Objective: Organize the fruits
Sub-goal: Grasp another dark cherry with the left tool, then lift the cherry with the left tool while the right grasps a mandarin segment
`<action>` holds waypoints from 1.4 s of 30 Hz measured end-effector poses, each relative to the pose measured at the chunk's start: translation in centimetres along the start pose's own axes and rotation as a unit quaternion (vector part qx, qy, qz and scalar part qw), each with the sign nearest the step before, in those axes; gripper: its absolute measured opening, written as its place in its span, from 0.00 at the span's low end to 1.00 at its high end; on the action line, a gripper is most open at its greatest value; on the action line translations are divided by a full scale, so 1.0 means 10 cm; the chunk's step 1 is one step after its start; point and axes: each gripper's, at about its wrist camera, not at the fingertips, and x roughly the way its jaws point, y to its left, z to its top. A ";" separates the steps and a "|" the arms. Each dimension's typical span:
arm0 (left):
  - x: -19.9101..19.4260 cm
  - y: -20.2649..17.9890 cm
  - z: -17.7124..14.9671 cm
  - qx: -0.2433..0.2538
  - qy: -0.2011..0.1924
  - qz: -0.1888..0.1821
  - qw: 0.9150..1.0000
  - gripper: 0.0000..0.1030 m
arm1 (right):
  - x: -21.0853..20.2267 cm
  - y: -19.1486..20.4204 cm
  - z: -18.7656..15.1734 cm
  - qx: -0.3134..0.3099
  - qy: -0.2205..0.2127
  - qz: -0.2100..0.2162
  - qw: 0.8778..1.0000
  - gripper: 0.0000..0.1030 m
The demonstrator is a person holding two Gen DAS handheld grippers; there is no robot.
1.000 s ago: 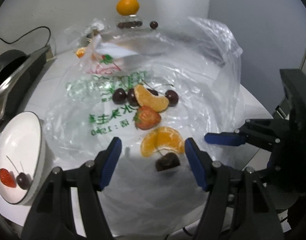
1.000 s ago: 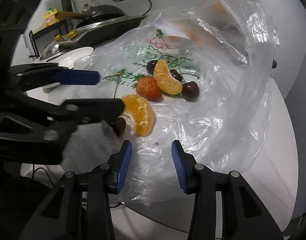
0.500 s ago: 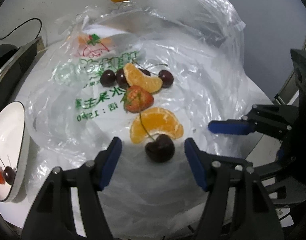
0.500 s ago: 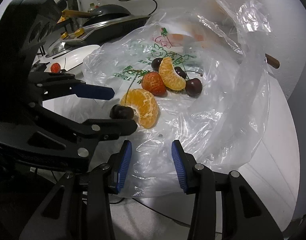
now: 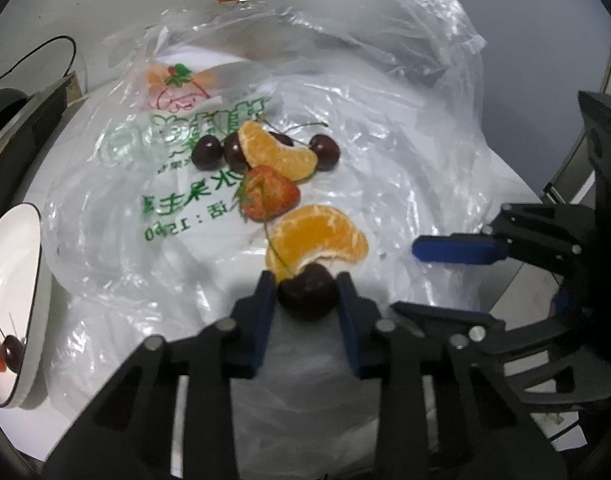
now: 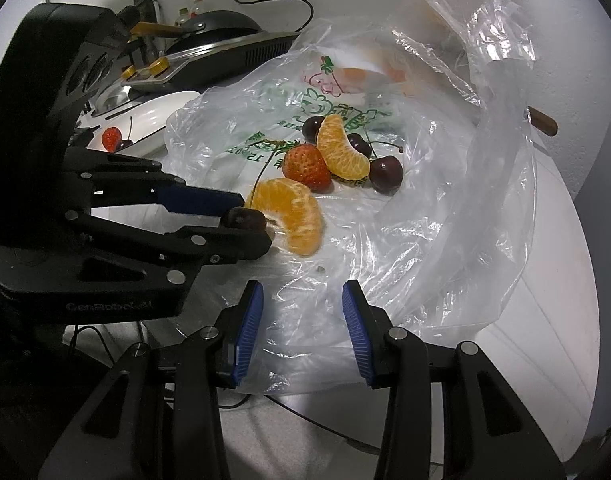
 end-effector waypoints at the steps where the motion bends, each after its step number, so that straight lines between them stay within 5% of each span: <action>1: -0.01 -0.01 0.00 0.002 -0.001 0.001 1.000 0.30 | 0.00 0.00 0.00 0.000 0.000 0.000 1.000 0.43; 42: -0.67 0.42 -0.09 -0.025 -0.055 0.005 0.998 0.30 | 0.30 0.05 0.47 0.016 0.001 -0.006 1.000 0.45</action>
